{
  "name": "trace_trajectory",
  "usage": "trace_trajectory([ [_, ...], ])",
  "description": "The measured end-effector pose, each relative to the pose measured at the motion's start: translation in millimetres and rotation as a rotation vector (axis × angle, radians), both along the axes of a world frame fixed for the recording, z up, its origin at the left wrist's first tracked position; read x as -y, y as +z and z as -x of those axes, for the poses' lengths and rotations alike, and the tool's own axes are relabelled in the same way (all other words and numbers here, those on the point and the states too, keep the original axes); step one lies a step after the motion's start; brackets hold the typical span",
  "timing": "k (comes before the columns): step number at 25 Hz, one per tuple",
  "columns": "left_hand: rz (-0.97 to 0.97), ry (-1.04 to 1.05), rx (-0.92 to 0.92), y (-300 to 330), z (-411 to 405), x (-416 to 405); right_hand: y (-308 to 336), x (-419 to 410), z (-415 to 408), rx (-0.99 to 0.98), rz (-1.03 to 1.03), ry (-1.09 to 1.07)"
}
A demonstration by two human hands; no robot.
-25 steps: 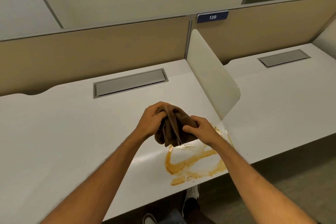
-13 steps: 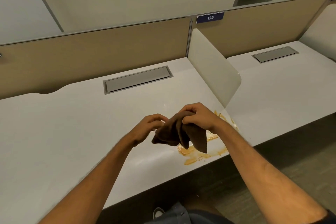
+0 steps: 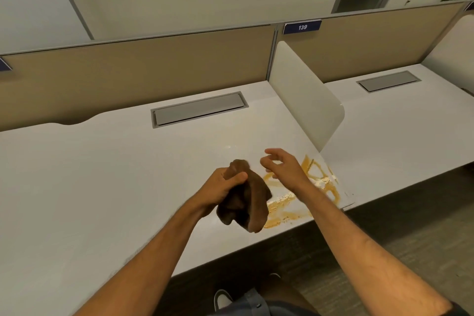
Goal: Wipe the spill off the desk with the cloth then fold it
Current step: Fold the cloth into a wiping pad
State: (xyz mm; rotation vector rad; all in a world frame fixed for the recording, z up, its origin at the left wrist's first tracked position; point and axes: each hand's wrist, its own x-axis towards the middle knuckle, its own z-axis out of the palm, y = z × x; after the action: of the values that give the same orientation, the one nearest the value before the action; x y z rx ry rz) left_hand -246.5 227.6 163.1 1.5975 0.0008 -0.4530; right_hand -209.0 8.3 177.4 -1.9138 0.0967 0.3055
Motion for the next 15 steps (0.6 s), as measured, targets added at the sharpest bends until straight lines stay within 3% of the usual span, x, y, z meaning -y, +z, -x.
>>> trace_trajectory([
  [3,0.152,0.134,-0.046,-0.1,3.8,-10.0,-30.9,-0.7,20.9,-0.275,-0.281,-0.141],
  [5,0.203,0.148,-0.048,-0.4,6.3,-15.3,-42.8,-5.3,33.3,-0.417,-0.479,-0.082],
  [8,0.216,0.142,-0.057,1.2,10.0,-17.4,-36.6,-20.1,39.0,-0.385,-0.626,-0.036],
  [15,0.169,0.089,-0.031,-0.3,11.7,-31.9,-18.3,-27.0,26.5,-0.250,-0.667,-0.090],
])
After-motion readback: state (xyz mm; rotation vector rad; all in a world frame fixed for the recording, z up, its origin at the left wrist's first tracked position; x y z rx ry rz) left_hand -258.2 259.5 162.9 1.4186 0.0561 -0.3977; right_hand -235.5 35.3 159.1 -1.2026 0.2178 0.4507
